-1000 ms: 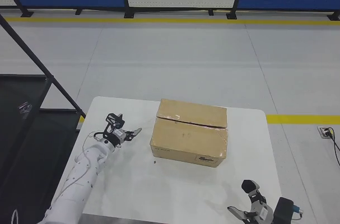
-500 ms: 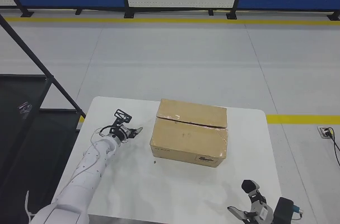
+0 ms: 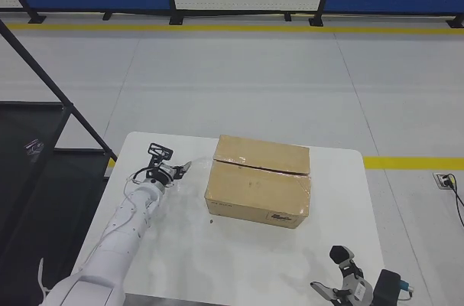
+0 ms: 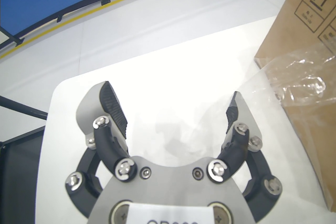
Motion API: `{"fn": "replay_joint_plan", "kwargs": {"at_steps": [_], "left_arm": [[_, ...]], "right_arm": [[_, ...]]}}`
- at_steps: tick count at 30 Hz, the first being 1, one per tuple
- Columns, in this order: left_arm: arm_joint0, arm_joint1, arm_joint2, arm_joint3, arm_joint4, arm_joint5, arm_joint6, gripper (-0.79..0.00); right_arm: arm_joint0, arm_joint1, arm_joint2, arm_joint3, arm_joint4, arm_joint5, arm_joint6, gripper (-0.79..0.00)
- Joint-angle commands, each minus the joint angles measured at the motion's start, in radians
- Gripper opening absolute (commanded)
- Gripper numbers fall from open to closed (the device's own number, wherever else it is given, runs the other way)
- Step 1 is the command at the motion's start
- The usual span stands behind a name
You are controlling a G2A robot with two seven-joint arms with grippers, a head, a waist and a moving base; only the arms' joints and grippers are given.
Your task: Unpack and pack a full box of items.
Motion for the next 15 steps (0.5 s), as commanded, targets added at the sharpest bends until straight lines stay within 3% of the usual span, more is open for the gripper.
{"fn": "replay_joint_plan", "kwargs": {"at_steps": [1, 15], "left_arm": [[0.002, 0.000, -0.006, -0.001, -0.016, 0.022, 0.020, 0.000], [0.034, 0.007, -0.025, -0.037, -0.066, 0.138, 0.163, 0.000]], "right_arm": [[0.000, 0.000, 0.000, 0.000, 0.000, 0.000, 0.000, 0.000], [0.000, 0.000, 0.000, 0.000, 0.000, 0.000, 0.000, 0.000]]}}
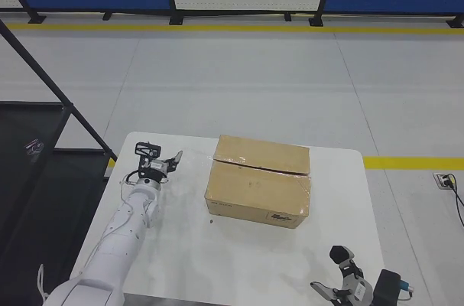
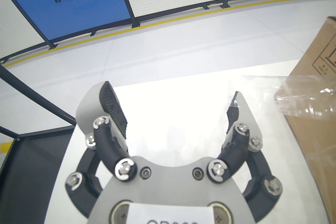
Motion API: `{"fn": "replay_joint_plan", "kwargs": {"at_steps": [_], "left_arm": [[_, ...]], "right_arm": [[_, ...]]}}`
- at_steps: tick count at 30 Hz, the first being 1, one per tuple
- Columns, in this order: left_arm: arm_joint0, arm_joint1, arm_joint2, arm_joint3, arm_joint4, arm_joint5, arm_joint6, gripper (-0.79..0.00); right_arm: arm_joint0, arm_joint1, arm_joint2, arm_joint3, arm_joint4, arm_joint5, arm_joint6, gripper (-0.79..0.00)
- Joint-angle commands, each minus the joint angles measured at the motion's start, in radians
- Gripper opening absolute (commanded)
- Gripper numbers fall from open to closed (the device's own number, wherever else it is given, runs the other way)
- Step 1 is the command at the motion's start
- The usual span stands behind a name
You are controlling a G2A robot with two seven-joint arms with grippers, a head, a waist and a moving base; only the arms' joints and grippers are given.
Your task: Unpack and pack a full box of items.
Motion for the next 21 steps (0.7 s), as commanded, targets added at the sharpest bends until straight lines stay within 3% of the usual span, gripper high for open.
{"fn": "replay_joint_plan", "kwargs": {"at_steps": [1, 7, 21], "left_arm": [[0.006, 0.000, 0.002, -0.008, 0.004, 0.029, 0.012, 0.000], [0.019, 0.002, -0.002, -0.016, -0.001, 0.109, 0.016, 0.000], [0.042, 0.021, -0.060, -0.011, -0.103, 0.178, 0.012, 0.000]], "right_arm": [[0.000, 0.000, 0.000, 0.000, 0.000, 0.000, 0.000, 0.000], [0.000, 0.000, 0.000, 0.000, 0.000, 0.000, 0.000, 0.000], [0.000, 0.000, 0.000, 0.000, 0.000, 0.000, 0.000, 0.000]]}}
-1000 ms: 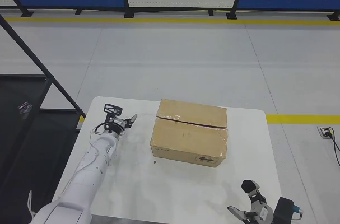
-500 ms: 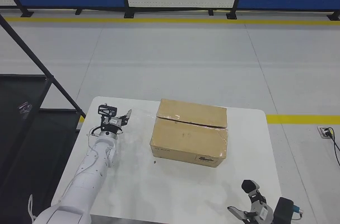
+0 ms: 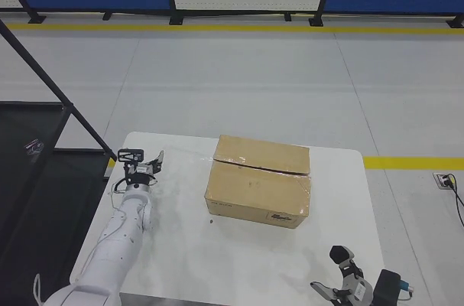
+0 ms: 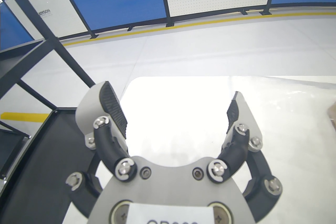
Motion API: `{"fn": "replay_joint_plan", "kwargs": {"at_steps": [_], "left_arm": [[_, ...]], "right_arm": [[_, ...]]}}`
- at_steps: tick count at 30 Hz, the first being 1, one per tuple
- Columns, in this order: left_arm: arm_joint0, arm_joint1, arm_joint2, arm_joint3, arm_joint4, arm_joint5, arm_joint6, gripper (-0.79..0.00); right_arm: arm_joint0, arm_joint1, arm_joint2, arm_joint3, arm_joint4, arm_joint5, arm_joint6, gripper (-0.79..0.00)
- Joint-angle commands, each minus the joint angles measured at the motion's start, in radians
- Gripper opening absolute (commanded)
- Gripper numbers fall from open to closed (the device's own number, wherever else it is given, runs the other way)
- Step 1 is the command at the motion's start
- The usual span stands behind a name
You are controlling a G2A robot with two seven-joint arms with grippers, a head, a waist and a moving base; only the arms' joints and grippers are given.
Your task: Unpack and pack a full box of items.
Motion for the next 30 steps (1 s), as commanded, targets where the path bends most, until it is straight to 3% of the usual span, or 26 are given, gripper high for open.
{"fn": "replay_joint_plan", "kwargs": {"at_steps": [1, 8, 14, 23, 30], "left_arm": [[0.005, 0.002, -0.007, -0.001, -0.012, 0.007, -0.004, 0.000], [0.023, 0.011, -0.034, 0.000, -0.067, 0.006, -0.039, 0.000], [0.043, 0.014, -0.024, -0.020, -0.055, -0.083, -0.034, 0.000], [0.043, 0.014, -0.024, -0.020, -0.055, -0.083, -0.034, 0.000], [0.081, 0.016, -0.035, -0.083, -0.064, 0.070, -0.139, 0.000]], "right_arm": [[0.000, 0.000, 0.000, 0.000, 0.000, 0.000, 0.000, 0.000], [0.000, 0.000, 0.000, 0.000, 0.000, 0.000, 0.000, 0.000], [0.000, 0.000, 0.000, 0.000, 0.000, 0.000, 0.000, 0.000], [0.000, 0.000, 0.000, 0.000, 0.000, 0.000, 0.000, 0.000], [0.000, 0.000, 0.000, 0.000, 0.000, 0.000, 0.000, 0.000]]}}
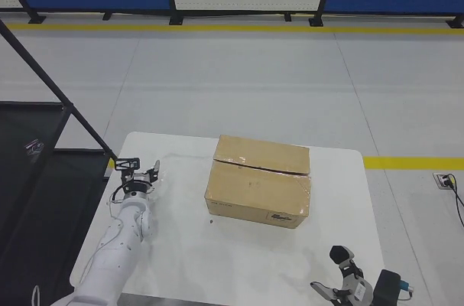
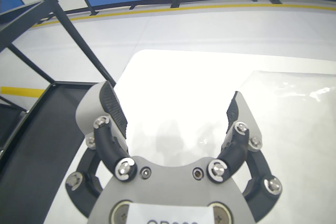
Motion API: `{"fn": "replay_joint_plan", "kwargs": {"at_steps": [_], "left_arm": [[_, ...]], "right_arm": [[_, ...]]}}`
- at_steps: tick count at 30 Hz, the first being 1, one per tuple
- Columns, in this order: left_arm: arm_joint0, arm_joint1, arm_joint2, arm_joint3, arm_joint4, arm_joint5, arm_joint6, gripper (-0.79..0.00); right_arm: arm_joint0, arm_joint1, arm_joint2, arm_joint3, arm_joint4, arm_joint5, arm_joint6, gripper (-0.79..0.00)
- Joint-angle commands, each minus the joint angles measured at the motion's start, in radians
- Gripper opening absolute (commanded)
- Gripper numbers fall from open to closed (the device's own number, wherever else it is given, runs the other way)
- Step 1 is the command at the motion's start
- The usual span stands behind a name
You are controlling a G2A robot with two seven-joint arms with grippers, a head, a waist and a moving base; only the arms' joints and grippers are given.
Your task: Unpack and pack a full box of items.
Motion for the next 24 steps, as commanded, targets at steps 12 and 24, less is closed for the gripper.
{"fn": "replay_joint_plan", "kwargs": {"at_steps": [12, 24], "left_arm": [[0.036, 0.014, -0.068, -0.045, -0.096, 0.138, -0.060, 0.000], [0.149, 0.030, -0.152, -0.187, -0.200, 0.114, 0.142, 0.000]], "right_arm": [[0.000, 0.000, 0.000, 0.000, 0.000, 0.000, 0.000, 0.000], [0.000, 0.000, 0.000, 0.000, 0.000, 0.000, 0.000, 0.000]]}}
